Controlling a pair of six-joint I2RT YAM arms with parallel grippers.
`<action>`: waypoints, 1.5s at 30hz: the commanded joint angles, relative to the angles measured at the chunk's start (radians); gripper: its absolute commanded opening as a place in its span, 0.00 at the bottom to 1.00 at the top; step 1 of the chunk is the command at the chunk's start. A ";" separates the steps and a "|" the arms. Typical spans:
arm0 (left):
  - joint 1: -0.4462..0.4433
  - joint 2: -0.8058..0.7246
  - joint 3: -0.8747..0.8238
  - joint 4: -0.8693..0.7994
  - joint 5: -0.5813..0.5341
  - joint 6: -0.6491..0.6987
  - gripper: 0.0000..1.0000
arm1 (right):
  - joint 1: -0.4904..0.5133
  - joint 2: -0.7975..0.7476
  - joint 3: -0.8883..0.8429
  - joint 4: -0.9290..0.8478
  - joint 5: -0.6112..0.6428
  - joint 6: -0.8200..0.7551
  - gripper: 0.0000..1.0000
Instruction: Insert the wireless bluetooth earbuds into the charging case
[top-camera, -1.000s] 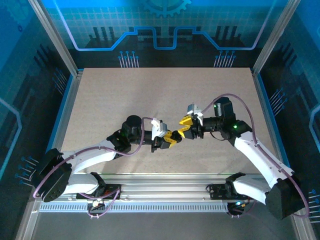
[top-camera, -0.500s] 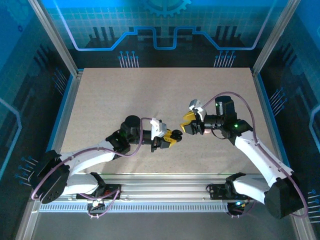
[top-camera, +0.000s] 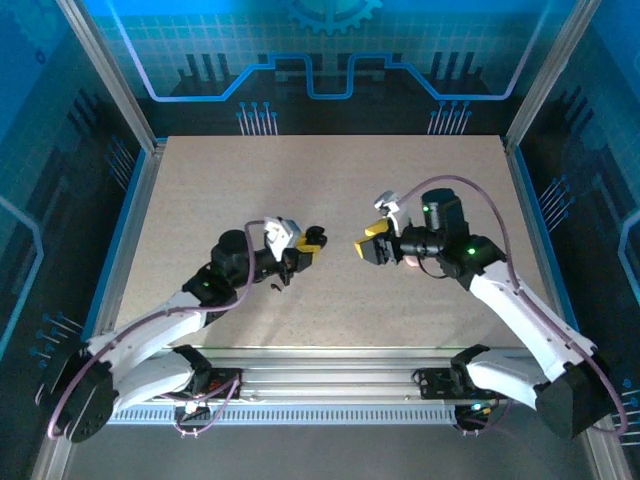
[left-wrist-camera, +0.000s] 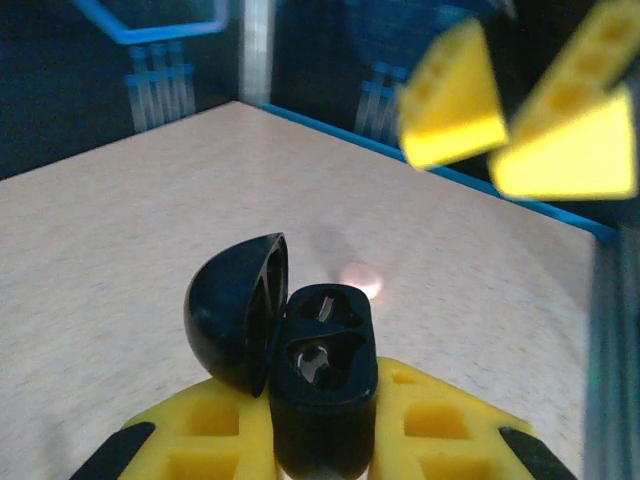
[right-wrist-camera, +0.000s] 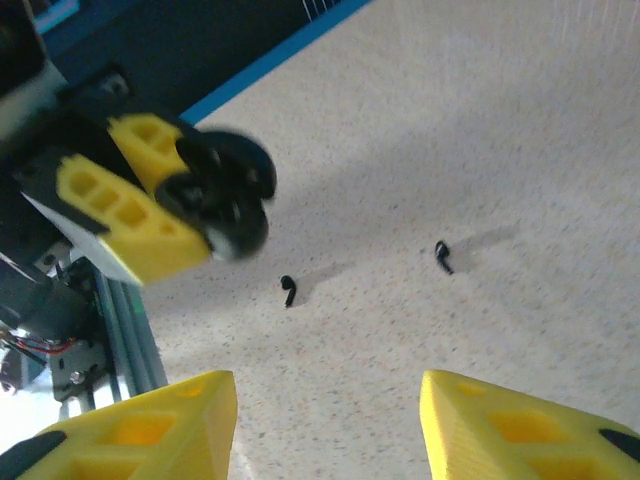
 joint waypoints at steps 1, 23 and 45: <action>0.051 -0.094 -0.021 -0.174 -0.216 -0.082 0.04 | 0.097 0.089 0.060 -0.067 0.141 0.136 0.51; 0.442 -0.361 -0.031 -0.589 -0.394 -0.328 0.05 | 0.425 1.009 0.762 -0.282 0.272 0.131 0.47; 0.459 -0.360 -0.025 -0.586 -0.364 -0.325 0.06 | 0.541 1.257 1.003 -0.466 0.460 0.056 0.39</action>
